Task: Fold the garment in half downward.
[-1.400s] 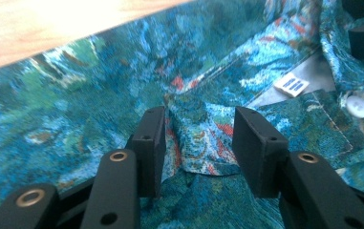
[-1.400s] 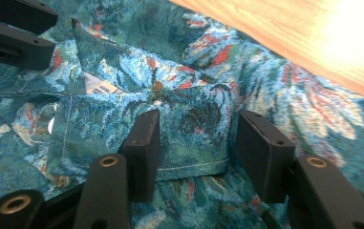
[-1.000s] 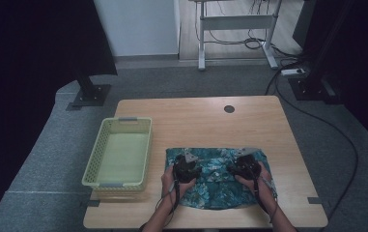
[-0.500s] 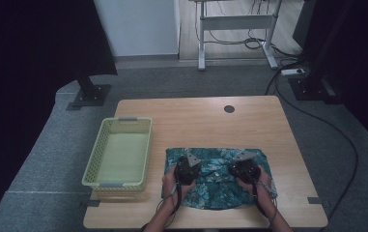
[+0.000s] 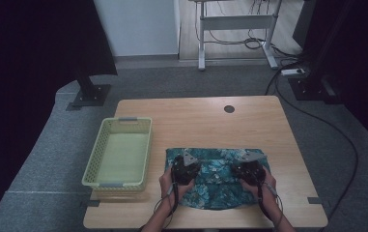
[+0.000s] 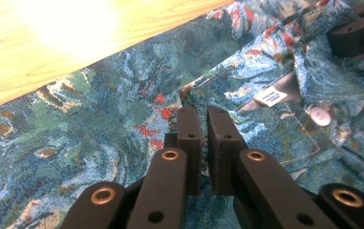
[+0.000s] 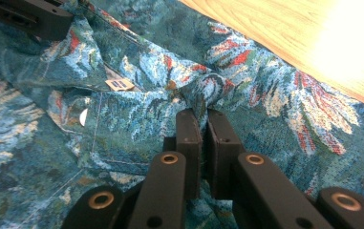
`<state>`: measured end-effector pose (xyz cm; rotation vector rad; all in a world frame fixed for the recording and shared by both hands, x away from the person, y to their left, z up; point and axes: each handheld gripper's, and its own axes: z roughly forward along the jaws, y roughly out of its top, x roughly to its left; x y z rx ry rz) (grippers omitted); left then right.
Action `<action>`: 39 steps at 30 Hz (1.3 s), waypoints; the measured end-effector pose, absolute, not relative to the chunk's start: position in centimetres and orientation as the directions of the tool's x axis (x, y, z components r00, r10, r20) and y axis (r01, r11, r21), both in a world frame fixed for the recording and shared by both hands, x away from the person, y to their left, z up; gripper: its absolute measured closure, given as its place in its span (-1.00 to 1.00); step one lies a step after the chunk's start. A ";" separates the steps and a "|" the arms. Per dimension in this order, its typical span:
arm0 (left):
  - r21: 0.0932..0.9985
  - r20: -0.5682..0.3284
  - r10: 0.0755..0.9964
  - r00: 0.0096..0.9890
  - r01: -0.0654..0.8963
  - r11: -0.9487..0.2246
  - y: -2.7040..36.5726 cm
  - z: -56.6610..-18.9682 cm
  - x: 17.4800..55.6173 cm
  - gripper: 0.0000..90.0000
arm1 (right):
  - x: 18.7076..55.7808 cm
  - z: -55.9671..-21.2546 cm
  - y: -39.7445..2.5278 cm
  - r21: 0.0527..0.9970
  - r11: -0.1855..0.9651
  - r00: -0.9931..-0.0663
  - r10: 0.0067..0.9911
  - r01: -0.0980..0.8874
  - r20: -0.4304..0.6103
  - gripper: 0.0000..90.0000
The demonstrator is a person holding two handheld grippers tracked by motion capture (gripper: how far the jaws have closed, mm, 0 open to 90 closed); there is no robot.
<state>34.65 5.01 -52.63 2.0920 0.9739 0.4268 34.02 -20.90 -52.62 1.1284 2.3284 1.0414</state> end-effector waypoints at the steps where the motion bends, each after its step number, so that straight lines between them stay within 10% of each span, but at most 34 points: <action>1: 0.768 -0.028 0.758 0.651 0.500 -0.400 5.1 -52.6 34.7 0.89 | 34.0 -52.5 -21.0 0.747 0.410 -0.623 0.782 0.524 0.008 0.87; 39: 0.783 -0.078 0.685 0.725 0.470 -0.408 5.9 -52.4 28.4 0.88 | 26.1 -52.6 -23.0 0.773 0.359 -0.657 0.748 0.524 0.098 0.87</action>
